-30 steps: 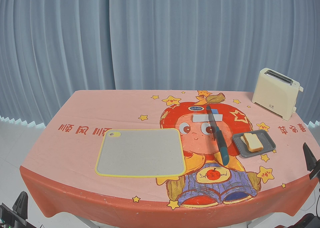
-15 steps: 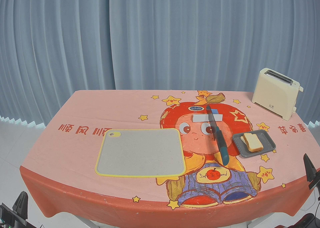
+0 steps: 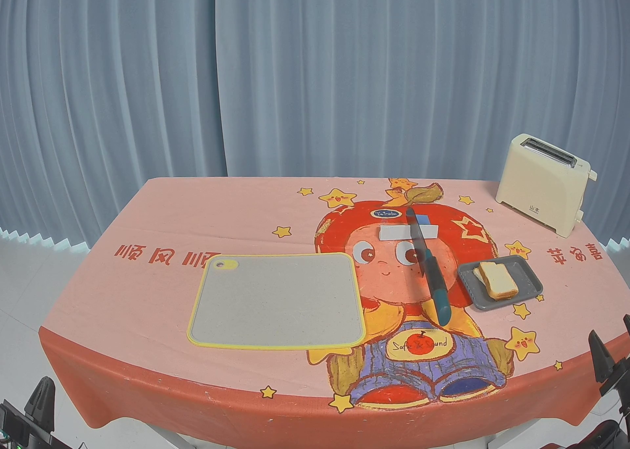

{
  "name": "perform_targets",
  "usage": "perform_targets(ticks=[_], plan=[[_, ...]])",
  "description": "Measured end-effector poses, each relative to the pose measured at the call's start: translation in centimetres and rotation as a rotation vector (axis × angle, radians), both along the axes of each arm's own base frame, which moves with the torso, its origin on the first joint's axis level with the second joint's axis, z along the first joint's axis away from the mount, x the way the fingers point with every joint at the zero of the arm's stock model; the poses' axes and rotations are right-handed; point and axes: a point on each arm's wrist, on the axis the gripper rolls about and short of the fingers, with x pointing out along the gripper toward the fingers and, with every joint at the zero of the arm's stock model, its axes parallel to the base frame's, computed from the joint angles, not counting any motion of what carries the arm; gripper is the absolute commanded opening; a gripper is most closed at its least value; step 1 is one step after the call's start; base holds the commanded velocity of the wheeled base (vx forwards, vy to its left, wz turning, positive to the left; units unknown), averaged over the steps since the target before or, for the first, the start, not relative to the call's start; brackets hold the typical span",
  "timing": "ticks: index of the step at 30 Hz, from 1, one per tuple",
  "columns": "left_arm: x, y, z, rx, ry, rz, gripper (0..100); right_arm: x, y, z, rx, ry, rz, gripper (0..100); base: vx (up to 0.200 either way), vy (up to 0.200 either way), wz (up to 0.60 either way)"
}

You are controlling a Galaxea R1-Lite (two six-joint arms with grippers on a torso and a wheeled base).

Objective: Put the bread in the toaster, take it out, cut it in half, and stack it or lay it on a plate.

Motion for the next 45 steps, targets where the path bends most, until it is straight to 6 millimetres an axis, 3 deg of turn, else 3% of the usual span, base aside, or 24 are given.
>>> perform_targets(ticks=[24,45], plan=[[0.0,0.0,0.0,0.000,0.000,0.001,0,-3.3,0.0,-3.1,0.012,0.005,0.073,100,0.000,0.000,0.00],[0.0,0.0,0.0,0.000,0.000,0.001,0,-4.1,0.0,-2.9,0.015,-0.135,0.007,100,0.000,0.000,0.00]])
